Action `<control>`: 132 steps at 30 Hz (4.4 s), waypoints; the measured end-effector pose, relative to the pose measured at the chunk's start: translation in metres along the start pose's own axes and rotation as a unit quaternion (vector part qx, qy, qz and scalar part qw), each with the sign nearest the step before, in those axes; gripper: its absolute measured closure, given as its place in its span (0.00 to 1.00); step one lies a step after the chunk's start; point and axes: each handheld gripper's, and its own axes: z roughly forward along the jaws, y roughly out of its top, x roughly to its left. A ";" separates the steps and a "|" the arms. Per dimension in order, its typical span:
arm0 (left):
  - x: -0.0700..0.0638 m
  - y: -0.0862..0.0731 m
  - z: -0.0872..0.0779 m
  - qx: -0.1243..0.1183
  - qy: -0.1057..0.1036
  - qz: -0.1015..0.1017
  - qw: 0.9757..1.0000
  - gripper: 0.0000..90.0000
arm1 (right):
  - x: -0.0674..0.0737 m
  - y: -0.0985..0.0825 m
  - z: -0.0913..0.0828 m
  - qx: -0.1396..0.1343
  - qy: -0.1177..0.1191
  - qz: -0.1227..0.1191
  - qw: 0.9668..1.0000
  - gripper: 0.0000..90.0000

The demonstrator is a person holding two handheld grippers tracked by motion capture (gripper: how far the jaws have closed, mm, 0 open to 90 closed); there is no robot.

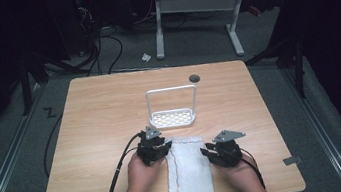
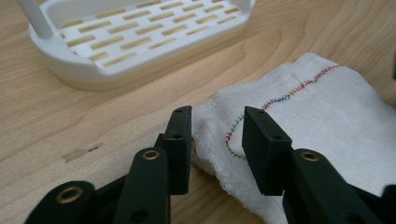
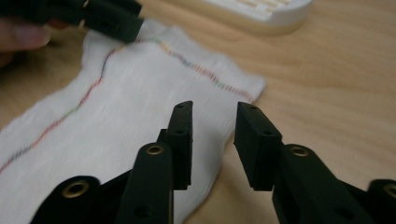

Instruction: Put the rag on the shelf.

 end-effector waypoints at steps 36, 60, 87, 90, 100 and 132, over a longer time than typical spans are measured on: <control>-0.010 0.002 -0.008 -0.042 -0.037 -0.042 0.998 0.95 | 0.001 0.013 0.030 -0.020 0.015 0.007 1.000 0.93; -0.016 0.056 -0.064 -0.143 -0.029 0.003 0.989 0.95 | 0.008 0.072 -0.027 -0.132 -0.006 -0.019 0.991 0.93; -0.020 0.123 -0.141 -0.261 0.008 0.037 0.965 0.95 | 0.030 0.147 -0.079 -0.249 -0.033 -0.050 0.967 0.93; -0.020 0.132 -0.147 -0.270 0.012 0.045 0.962 0.95 | 0.029 0.155 -0.085 -0.259 -0.035 -0.050 0.964 0.93; -0.024 0.152 -0.161 -0.291 0.018 0.062 0.955 0.95 | 0.027 0.176 -0.101 -0.284 -0.034 -0.051 0.957 0.93; 0.027 0.203 -0.118 -0.274 0.031 0.031 0.961 0.95 | -0.026 0.229 -0.048 -0.272 -0.017 0.012 0.962 0.93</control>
